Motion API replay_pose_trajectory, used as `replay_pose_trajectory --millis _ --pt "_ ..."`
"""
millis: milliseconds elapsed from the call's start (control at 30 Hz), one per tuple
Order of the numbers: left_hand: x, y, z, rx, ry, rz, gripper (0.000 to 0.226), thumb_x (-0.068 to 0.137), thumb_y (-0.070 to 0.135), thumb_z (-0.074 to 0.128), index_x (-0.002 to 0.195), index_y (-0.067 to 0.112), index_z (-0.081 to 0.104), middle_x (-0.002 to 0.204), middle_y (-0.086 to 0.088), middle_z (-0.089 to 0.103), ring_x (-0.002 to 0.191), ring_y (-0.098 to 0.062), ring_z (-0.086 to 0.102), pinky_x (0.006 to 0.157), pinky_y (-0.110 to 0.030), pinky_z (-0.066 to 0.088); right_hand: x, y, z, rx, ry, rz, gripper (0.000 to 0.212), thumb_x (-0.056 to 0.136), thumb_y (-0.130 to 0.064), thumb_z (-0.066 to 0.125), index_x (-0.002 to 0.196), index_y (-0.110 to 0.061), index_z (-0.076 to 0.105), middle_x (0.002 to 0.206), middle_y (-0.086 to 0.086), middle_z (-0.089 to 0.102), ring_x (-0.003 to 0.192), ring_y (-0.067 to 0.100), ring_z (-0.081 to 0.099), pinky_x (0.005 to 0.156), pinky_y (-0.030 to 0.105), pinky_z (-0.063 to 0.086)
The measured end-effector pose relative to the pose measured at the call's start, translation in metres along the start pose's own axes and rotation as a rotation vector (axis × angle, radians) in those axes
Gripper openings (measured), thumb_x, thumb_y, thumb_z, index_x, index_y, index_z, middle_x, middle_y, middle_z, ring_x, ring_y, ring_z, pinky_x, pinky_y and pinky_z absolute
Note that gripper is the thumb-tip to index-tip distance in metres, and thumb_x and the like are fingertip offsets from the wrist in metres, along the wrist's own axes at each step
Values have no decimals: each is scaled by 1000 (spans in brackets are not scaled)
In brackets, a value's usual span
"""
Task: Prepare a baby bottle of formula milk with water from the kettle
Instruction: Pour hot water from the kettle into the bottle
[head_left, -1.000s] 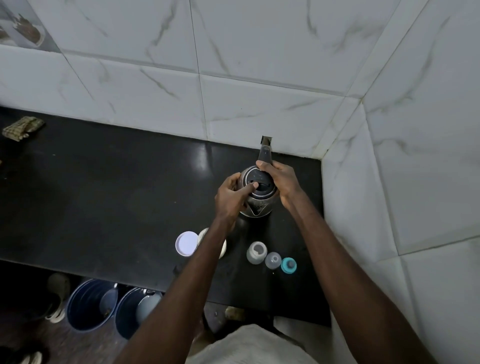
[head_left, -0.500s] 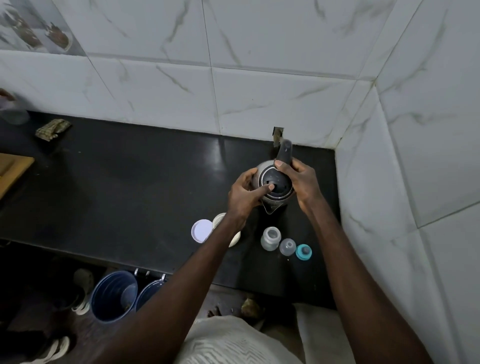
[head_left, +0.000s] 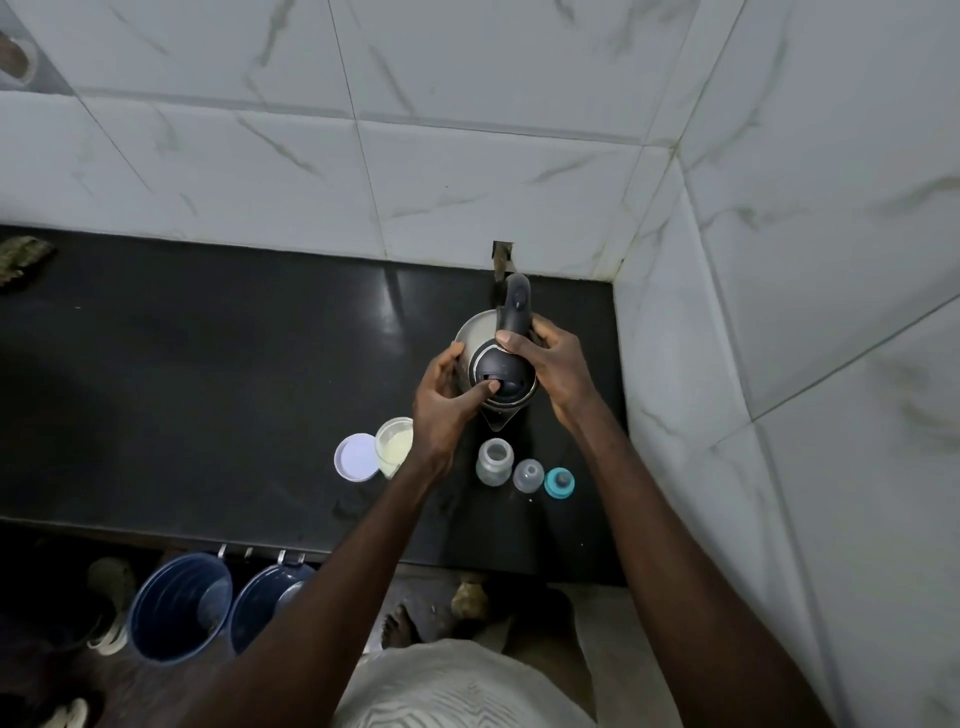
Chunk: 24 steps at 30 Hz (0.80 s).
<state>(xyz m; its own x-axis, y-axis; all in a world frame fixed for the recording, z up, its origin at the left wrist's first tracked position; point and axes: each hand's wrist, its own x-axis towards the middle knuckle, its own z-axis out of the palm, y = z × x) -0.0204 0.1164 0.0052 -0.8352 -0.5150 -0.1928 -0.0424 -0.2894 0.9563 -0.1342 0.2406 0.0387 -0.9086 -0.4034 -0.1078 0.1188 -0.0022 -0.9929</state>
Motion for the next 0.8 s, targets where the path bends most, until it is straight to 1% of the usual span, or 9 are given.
replay_pose_trajectory --millis 100,167,267,367,433,500,567,667,800 --pt "-5 -1 -2 -45 10 8 69 80 -6 83 141 10 56 137 -5 67 128 -16 64 105 -35 54 -3 0 4 -22 -8 -8 27 84 -22 86 109 -21 77 110 8 79 99 19 75 93 44 62" --pt "-7 -2 -4 -69 10 12 69 80 -8 82 141 8 55 137 -8 67 128 -18 64 104 -35 55 -4 0 7 -41 -14 -24 28 83 -23 87 109 -24 77 111 4 79 103 20 75 95 45 62" --pt "-8 -5 -6 -71 17 11 70 80 -10 81 142 6 54 137 -11 66 129 -22 63 106 -39 54 -6 3 8 -55 -11 -34 37 83 -21 87 118 -18 76 115 2 78 108 20 74 96 44 61" --pt "-10 -7 -5 -65 7 22 72 78 -13 80 142 6 53 139 -11 65 131 -23 61 109 -42 52 -9 2 6 -40 -7 -28 46 84 -16 87 127 -9 73 120 -1 76 109 15 74 93 37 61" --pt "-12 -8 -4 -67 2 29 74 77 -15 79 143 7 53 141 -11 64 132 -22 61 109 -40 52 -13 2 4 -31 -16 -29 50 84 -14 86 131 -7 70 121 -4 75 110 14 74 90 33 61" --pt "-15 -9 -2 -78 -4 37 75 77 -16 78 144 7 53 142 -10 63 132 -22 61 108 -38 53 -16 3 2 -21 -24 -35 52 84 -13 86 133 -7 69 120 -7 76 111 15 73 90 34 62" --pt "-17 -10 0 -98 -7 46 76 77 -18 77 145 6 52 142 -12 62 132 -23 61 107 -37 53 -19 4 0 -18 -28 -42 52 84 -13 86 133 -8 69 124 -6 74 114 16 73 93 38 62" --pt "-18 -10 2 -110 -13 56 78 76 -21 75 146 4 50 143 -13 62 132 -22 61 102 -31 55 -21 5 0 -12 -25 -62 47 84 -14 86 129 -13 71 133 0 70 119 19 70 98 42 61" --pt "-19 -10 2 -104 -32 58 80 75 -21 75 146 4 50 143 -12 61 133 -24 60 106 -35 54 -25 5 -1 1 -13 -69 45 84 -13 86 126 -19 71 132 1 71 119 20 70 97 40 61"
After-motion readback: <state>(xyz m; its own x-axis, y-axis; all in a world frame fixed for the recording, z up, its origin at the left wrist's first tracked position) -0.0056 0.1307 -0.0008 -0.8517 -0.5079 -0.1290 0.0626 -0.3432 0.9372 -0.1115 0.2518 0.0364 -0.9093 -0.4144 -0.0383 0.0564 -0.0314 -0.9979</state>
